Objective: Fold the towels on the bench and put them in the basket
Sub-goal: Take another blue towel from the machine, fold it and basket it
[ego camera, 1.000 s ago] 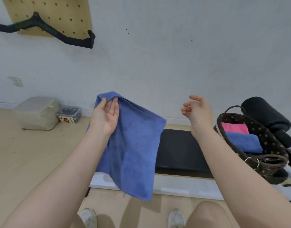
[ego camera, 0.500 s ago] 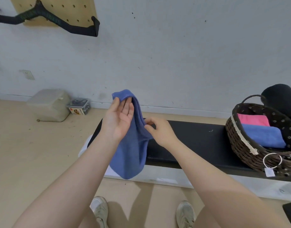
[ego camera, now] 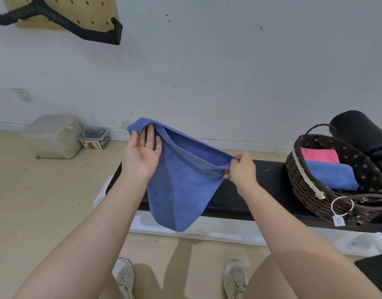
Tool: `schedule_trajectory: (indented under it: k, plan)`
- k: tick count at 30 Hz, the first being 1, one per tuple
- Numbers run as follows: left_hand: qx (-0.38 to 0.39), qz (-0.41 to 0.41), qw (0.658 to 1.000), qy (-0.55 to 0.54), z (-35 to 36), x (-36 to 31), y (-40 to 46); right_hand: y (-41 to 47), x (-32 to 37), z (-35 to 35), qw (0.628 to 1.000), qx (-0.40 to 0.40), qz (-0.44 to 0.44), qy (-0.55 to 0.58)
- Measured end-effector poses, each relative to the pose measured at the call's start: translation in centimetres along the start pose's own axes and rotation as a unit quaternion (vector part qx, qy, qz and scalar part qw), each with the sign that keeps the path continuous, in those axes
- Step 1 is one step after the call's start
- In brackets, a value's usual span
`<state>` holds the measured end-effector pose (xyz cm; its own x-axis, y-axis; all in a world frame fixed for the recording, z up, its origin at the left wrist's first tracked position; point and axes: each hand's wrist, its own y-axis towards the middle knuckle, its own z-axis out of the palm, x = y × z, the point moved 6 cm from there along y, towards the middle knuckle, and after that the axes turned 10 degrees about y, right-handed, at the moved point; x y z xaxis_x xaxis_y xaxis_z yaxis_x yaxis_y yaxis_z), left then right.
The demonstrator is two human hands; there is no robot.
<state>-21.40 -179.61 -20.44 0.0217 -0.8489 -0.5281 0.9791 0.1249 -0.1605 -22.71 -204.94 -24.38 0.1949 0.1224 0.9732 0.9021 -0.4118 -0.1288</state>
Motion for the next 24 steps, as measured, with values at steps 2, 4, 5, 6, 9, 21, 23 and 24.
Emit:
schedule_trajectory:
  k: [2,4,5,6,9,21,23,24]
  plan:
    - [-0.015,0.011,1.0,0.0,-0.3,-0.2,0.5,-0.1,1.5,-0.7,0.983,-0.002,0.022,0.18]
    - [-0.024,0.021,0.999,0.007,-0.2,-0.4,0.8,-0.1,3.7,-1.2,0.951,0.011,0.007,0.31]
    - [-0.025,0.025,0.999,0.013,0.0,-0.5,0.9,0.2,4.7,-1.5,0.936,0.016,-0.018,0.35]
    - [-0.025,0.028,0.999,0.021,0.2,-0.5,1.1,0.5,5.7,-1.9,0.927,0.013,-0.049,0.372]
    - [-0.019,0.03,0.998,0.057,0.8,-0.2,2.0,1.6,7.7,-2.7,0.92,-0.01,-0.126,0.371]
    - [-0.074,-0.033,0.976,0.204,2.1,3.3,10.7,10.9,6.7,-2.6,0.919,-0.114,-0.046,0.374]
    - [-0.062,-0.033,0.982,0.174,3.6,3.8,12.8,13.0,7.6,-2.0,0.895,-0.088,-0.028,0.436]
    - [-0.052,-0.028,0.985,0.162,4.6,3.8,13.6,14.0,8.4,-1.9,0.885,-0.073,-0.032,0.458]
